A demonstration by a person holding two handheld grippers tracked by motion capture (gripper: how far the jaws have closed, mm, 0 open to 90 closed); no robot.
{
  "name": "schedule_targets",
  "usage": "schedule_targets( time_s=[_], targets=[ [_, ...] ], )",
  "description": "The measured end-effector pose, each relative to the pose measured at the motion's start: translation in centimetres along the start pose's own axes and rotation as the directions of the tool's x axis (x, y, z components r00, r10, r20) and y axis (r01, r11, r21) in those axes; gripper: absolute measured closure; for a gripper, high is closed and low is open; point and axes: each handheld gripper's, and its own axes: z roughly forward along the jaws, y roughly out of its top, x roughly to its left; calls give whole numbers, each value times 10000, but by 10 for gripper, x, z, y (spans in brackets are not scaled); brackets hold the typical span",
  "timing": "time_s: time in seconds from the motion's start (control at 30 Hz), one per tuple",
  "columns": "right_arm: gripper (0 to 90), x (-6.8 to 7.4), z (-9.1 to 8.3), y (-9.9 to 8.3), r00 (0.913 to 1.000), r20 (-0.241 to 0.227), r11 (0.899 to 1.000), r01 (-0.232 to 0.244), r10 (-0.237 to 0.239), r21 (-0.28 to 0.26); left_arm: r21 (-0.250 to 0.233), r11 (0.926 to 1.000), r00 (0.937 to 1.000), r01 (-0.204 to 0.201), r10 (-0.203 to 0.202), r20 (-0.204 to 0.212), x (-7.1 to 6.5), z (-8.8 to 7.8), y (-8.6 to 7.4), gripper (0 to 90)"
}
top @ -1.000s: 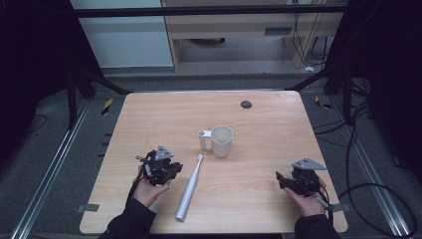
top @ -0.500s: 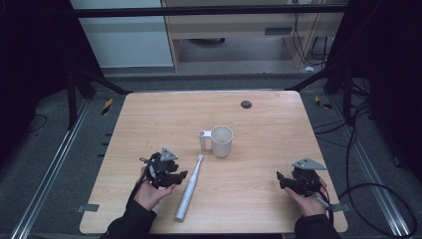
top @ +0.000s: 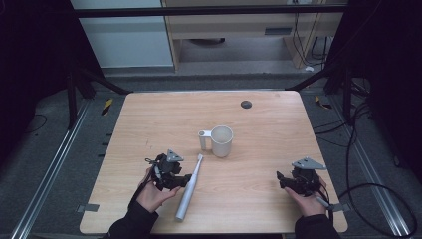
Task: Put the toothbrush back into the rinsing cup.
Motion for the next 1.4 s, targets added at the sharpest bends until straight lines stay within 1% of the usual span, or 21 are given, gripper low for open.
schedule_targets(
  time_s=[0.27, 0.4, 0.5, 0.57, 0.8, 0.83, 1.1, 1.4],
  targets=[
    [299, 0, 0, 0, 10000, 1, 10000, 47, -47, 49, 89, 10000, 10000, -30, 29, 50, -8, 4, 2, 510],
    [299, 1, 1, 0, 10000, -45, 10000, 43, -42, 67, 284, 9996, 9999, -97, 95, 52, -10, 7, 1, 515],
    [299, 1, 1, 0, 10000, -87, 10000, 27, -26, 86, 469, 9989, 9999, -61, 56, 110, -11, 9, 2, 527],
    [299, 1, 2, 0, 9999, -90, 9999, 60, -59, 96, 576, 9983, 9999, 51, -59, 124, -12, 11, 2, 536],
    [299, 1, 3, 0, 9999, -103, 9999, 47, -45, 157, 973, 9952, 9997, 139, -157, 178, -13, 15, 4, 556],
    [299, 1, 3, 0, 9999, -107, 9998, 45, -43, 168, 1070, 9942, 9998, 65, -85, 185, -14, 16, 4, 557],
    [297, 1, 4, -1, 9999, -105, 9998, 70, -68, 207, 1291, 9916, 9999, 57, -77, 148, -17, 26, 5, 560],
    [296, 1, 5, -1, 9999, -148, 9996, 72, -68, 282, 1706, 9853, 9999, 52, -68, 88, -19, 36, 4, 582]
  ],
)
